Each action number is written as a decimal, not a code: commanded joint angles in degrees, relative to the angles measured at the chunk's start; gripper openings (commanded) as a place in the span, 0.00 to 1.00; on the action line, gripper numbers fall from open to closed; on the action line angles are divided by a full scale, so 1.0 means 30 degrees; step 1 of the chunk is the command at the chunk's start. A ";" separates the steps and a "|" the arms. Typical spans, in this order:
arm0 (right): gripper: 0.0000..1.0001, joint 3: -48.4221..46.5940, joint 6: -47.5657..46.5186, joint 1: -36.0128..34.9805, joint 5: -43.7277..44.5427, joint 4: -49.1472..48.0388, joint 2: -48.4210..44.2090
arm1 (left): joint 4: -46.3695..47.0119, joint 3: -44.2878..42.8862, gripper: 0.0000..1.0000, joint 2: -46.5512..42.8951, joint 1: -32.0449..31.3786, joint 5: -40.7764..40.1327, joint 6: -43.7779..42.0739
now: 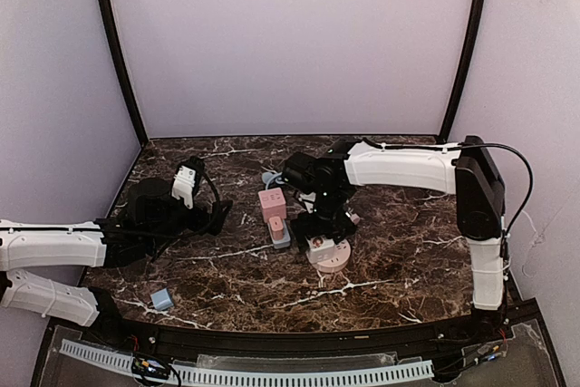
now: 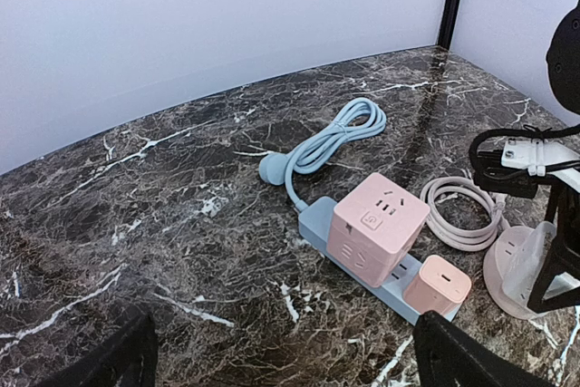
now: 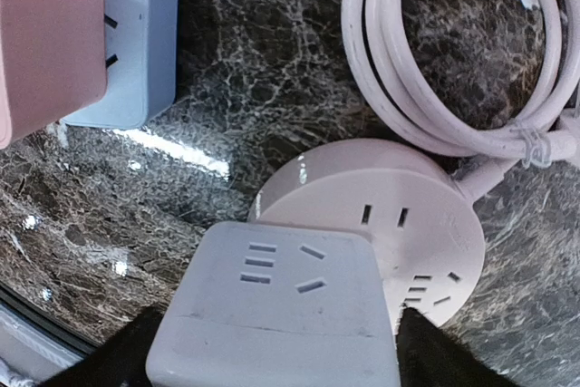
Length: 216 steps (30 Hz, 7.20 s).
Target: Insert the plug
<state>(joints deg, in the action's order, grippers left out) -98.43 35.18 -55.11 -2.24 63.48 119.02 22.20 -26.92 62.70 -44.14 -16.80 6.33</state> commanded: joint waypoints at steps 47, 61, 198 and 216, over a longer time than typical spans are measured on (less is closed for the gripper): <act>0.99 1.7425 -0.2219 0.0060 0.9815 -1.7543 -1.6460 | -0.5065 -0.5002 0.99 0.3277 0.0070 -0.3901 0.4783; 0.99 2.0457 -0.3010 0.0060 1.0293 -2.0502 -1.7556 | -1.1073 -0.8027 0.97 0.4663 0.0085 -0.4027 0.9153; 0.99 2.1813 -0.3417 0.0412 1.2987 -1.8955 -2.0259 | -1.8175 -1.3664 0.77 1.3186 -0.5800 0.7835 1.4346; 0.99 2.2057 -0.3552 0.0382 1.2260 -1.9006 -2.1459 | -2.1827 -1.6782 0.92 1.1325 -0.5835 0.0237 0.2741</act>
<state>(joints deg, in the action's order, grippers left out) -33.30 24.45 -54.30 35.62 6.94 56.88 -39.38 -78.00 99.50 -61.36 -5.41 30.24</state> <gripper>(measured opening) 0.986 0.925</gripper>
